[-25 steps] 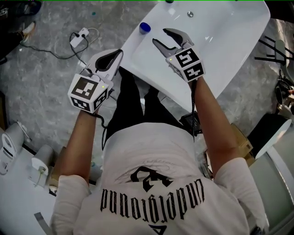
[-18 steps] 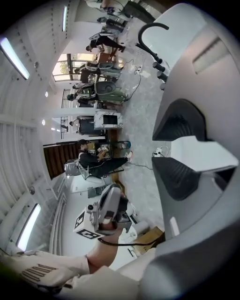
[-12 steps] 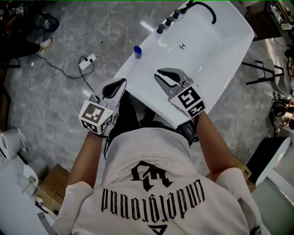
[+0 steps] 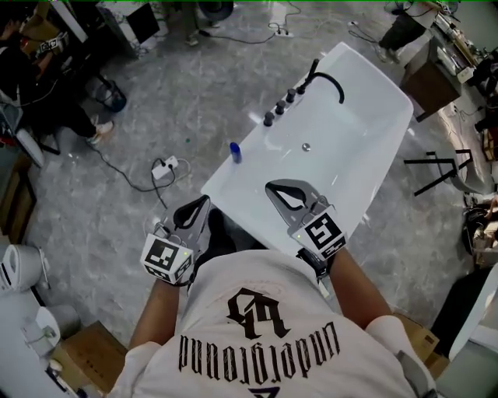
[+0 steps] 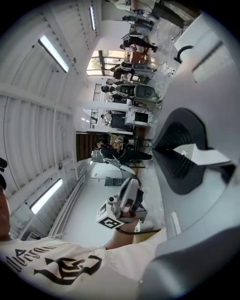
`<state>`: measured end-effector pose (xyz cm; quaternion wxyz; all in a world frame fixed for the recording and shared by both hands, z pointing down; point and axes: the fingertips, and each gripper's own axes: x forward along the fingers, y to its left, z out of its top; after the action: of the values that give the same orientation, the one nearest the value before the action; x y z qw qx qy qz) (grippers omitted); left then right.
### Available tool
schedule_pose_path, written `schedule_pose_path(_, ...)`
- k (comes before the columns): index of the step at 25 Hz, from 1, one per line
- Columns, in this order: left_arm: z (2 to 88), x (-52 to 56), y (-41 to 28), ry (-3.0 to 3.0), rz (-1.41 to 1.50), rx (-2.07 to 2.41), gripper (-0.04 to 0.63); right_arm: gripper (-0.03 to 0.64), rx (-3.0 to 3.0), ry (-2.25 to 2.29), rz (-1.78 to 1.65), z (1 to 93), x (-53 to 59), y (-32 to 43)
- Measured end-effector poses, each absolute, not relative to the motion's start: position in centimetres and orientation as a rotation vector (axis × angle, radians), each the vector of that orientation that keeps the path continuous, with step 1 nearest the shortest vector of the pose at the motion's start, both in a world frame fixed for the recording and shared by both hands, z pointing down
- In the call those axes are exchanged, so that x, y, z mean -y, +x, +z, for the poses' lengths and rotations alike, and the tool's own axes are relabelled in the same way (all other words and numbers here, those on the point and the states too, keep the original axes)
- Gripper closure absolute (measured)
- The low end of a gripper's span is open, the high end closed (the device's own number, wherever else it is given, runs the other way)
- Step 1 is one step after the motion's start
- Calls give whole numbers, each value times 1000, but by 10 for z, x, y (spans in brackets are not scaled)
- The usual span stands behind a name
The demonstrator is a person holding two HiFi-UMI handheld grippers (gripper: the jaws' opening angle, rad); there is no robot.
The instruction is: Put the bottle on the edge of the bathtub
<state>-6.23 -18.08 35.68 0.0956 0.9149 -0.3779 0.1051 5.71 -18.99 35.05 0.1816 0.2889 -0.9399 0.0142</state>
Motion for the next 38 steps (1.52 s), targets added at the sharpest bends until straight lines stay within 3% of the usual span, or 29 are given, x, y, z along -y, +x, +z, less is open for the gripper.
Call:
schedule_pose_path(19, 315, 144, -56, 2725, 290, 1255, 591, 615, 2740, 832, -55, 297, 175, 78)
schedule_pose_path(38, 333, 74, -160, 2739, 325, 1102, 590, 615, 2657, 951, 0, 304, 100, 1)
